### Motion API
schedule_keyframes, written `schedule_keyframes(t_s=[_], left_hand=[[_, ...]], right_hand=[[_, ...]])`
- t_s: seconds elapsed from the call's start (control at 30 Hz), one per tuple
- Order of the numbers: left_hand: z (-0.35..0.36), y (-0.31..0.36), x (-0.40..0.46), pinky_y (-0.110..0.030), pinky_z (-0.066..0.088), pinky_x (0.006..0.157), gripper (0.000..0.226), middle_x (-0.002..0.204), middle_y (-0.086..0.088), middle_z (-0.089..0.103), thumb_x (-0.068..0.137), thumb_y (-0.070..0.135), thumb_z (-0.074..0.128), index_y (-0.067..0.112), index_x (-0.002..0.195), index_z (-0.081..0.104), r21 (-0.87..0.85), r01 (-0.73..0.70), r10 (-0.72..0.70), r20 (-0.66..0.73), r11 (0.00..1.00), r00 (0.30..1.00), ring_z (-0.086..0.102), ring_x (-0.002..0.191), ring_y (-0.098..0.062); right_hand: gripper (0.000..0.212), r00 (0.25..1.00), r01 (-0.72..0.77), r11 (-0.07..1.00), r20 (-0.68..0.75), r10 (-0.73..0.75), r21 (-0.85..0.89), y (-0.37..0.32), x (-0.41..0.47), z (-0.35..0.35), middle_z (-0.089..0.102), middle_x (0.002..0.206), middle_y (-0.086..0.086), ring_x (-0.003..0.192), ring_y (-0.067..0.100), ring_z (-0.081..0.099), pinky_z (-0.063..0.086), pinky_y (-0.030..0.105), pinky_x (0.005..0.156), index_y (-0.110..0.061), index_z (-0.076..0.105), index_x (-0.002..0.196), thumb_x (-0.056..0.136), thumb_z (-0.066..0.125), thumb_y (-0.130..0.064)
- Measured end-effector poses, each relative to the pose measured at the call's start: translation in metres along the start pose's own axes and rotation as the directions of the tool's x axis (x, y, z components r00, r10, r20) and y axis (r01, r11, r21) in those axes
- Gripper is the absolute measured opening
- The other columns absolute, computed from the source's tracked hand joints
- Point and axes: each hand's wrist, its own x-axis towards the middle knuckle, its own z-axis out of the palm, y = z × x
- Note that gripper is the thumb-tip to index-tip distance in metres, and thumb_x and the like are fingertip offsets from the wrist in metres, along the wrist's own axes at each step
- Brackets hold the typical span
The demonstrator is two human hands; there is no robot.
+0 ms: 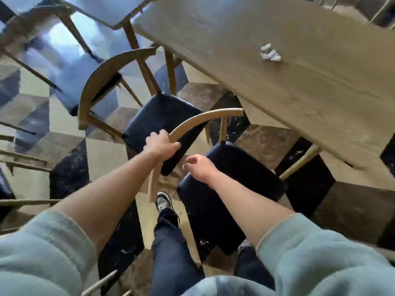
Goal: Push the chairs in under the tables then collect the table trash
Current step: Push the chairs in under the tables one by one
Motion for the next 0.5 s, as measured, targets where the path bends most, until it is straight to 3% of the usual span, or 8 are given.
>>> schedule_keyframes(t_s=[0.07, 0.17, 0.27, 0.33, 0.43, 0.5], left_hand=[[-0.008, 0.020, 0.045, -0.053, 0.043, 0.104, 0.068, 0.140, -0.017, 0.046, 0.088, 0.045, 0.070, 0.016, 0.144, 0.044, 0.076, -0.135, 0.136, -0.002, 0.988, 0.991, 0.045, 0.130, -0.038], [0.007, 0.053, 0.130, -0.050, 0.045, 0.102, 0.075, 0.142, -0.018, 0.044, 0.089, 0.044, 0.071, 0.014, 0.149, 0.038, 0.155, -0.392, 0.359, 0.206, 0.907, 0.910, 0.048, 0.129, -0.038], [0.034, 0.070, 0.179, -0.033, 0.047, 0.071, 0.053, 0.112, -0.007, 0.060, 0.095, 0.043, 0.064, 0.014, 0.136, 0.047, 0.087, -0.559, 0.492, 0.377, 0.825, 0.785, 0.061, 0.092, -0.023], [0.048, 0.076, 0.197, -0.029, 0.040, 0.056, 0.033, 0.090, 0.003, 0.058, 0.097, 0.045, 0.058, 0.019, 0.116, 0.049, -0.022, -0.576, 0.533, 0.409, 0.817, 0.741, 0.057, 0.074, -0.014], [0.058, 0.079, 0.213, -0.030, 0.045, 0.055, 0.026, 0.088, 0.001, 0.061, 0.097, 0.044, 0.055, 0.021, 0.109, 0.049, -0.111, -0.597, 0.575, 0.453, 0.795, 0.682, 0.063, 0.075, -0.015], [0.056, 0.075, 0.219, -0.032, 0.049, 0.057, 0.026, 0.091, -0.001, 0.063, 0.098, 0.043, 0.053, 0.020, 0.111, 0.050, -0.130, -0.602, 0.581, 0.484, 0.788, 0.655, 0.066, 0.076, -0.018]], right_hand=[[0.051, 0.998, -0.021, 0.999, 0.054, 0.019, 0.036, -0.016, 0.026, 0.016, 0.063, 0.131, 0.010, 0.124, 0.028, 0.057, 0.044, 0.037, 0.105, -0.009, 0.056, 0.136, 0.093, 0.067, -0.033], [0.079, 0.993, -0.112, 0.973, -0.019, 0.118, 0.200, -0.028, 0.074, 0.040, 0.054, 0.142, 0.009, 0.132, 0.029, 0.050, 0.042, 0.037, 0.105, -0.006, 0.043, 0.146, 0.087, 0.069, -0.052], [0.099, 0.955, -0.283, 0.901, 0.006, 0.297, 0.328, -0.029, 0.102, 0.077, 0.051, 0.144, 0.009, 0.118, 0.022, 0.055, 0.045, 0.028, 0.080, -0.010, 0.035, 0.151, 0.078, 0.070, -0.066], [0.087, 0.928, -0.364, 0.866, 0.059, 0.367, 0.342, -0.030, 0.114, 0.108, 0.062, 0.123, 0.004, 0.106, 0.021, 0.061, 0.048, 0.033, 0.082, -0.009, 0.050, 0.137, 0.075, 0.072, -0.065], [0.036, 0.890, -0.417, 0.817, -0.005, 0.457, 0.397, -0.033, 0.124, 0.140, 0.070, 0.079, -0.008, 0.079, 0.012, 0.066, 0.053, 0.038, 0.086, -0.014, 0.065, 0.094, 0.076, 0.069, -0.045], [0.022, 0.868, -0.441, 0.793, -0.024, 0.495, 0.420, -0.036, 0.124, 0.145, 0.068, 0.074, -0.006, 0.077, 0.015, 0.066, 0.056, 0.040, 0.083, -0.018, 0.063, 0.083, 0.074, 0.067, -0.038]])
